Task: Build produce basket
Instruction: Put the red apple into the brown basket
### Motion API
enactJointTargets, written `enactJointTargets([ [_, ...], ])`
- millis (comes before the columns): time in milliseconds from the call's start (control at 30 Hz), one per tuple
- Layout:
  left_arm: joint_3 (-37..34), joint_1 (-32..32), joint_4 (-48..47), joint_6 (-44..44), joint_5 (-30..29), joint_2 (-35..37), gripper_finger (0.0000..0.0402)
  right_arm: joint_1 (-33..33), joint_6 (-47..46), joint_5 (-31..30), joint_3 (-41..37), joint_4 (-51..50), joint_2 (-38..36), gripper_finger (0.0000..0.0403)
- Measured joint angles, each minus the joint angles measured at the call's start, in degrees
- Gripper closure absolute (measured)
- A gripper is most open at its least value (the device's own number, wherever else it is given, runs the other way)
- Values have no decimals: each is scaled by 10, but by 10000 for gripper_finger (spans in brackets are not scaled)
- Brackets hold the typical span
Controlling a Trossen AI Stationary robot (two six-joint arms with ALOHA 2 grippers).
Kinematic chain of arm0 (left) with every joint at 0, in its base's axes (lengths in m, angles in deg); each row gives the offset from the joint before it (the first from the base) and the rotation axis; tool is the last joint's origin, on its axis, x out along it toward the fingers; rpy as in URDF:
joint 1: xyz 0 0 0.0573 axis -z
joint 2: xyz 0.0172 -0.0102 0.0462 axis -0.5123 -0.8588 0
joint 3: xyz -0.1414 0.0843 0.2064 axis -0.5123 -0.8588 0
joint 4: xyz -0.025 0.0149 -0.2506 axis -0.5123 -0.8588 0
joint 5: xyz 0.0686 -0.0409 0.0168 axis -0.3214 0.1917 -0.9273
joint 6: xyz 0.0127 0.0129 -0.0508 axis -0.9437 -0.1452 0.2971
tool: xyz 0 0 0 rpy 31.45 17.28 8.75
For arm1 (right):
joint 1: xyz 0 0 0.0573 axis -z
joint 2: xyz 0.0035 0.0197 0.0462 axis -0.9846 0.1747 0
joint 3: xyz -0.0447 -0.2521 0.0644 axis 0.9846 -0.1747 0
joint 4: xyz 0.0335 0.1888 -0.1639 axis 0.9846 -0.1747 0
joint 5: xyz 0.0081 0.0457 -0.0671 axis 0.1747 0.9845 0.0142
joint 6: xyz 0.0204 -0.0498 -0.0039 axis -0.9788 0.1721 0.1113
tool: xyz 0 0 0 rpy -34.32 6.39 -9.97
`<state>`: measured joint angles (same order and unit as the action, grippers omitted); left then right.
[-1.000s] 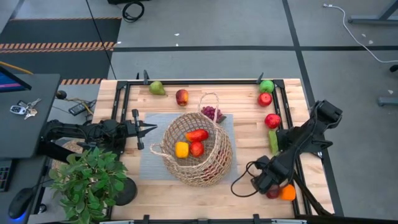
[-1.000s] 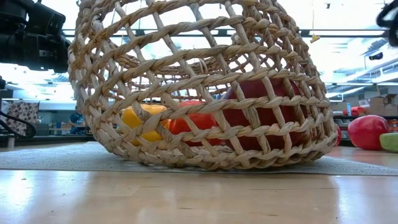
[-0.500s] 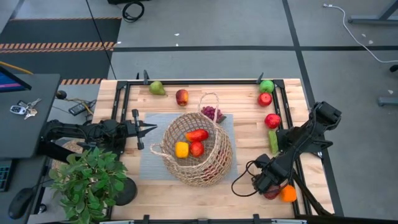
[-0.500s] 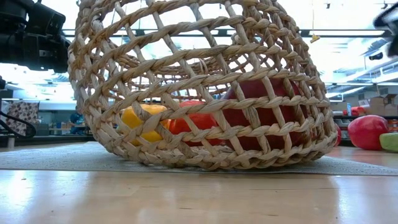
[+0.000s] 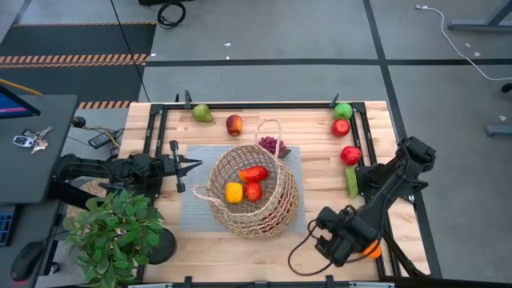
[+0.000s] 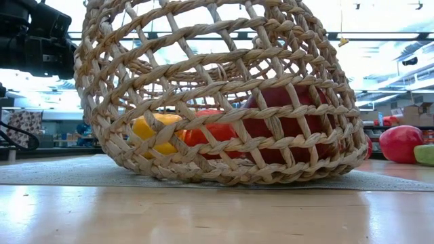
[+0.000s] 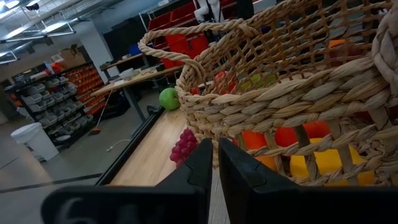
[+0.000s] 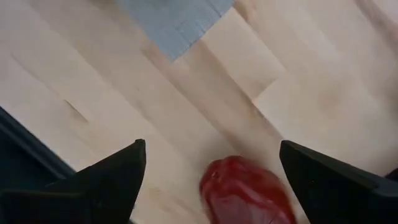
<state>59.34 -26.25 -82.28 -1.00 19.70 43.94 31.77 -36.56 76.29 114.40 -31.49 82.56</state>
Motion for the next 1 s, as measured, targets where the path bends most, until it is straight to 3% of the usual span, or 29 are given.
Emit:
enactJointTargets([
  [200,0,0,0,0,0,0,372,-22,51,42,6,-10,64,30],
  [300,0,0,0,0,0,0,374,-46,34,15,6,-10,77,30],
  [433,0,0,0,0,0,0,370,-86,-20,-35,6,-33,69,30],
  [633,0,0,0,0,0,0,366,-117,-63,-1,6,-47,59,30],
  [1000,0,0,0,0,0,0,373,-120,-16,25,-21,-37,61,30],
])
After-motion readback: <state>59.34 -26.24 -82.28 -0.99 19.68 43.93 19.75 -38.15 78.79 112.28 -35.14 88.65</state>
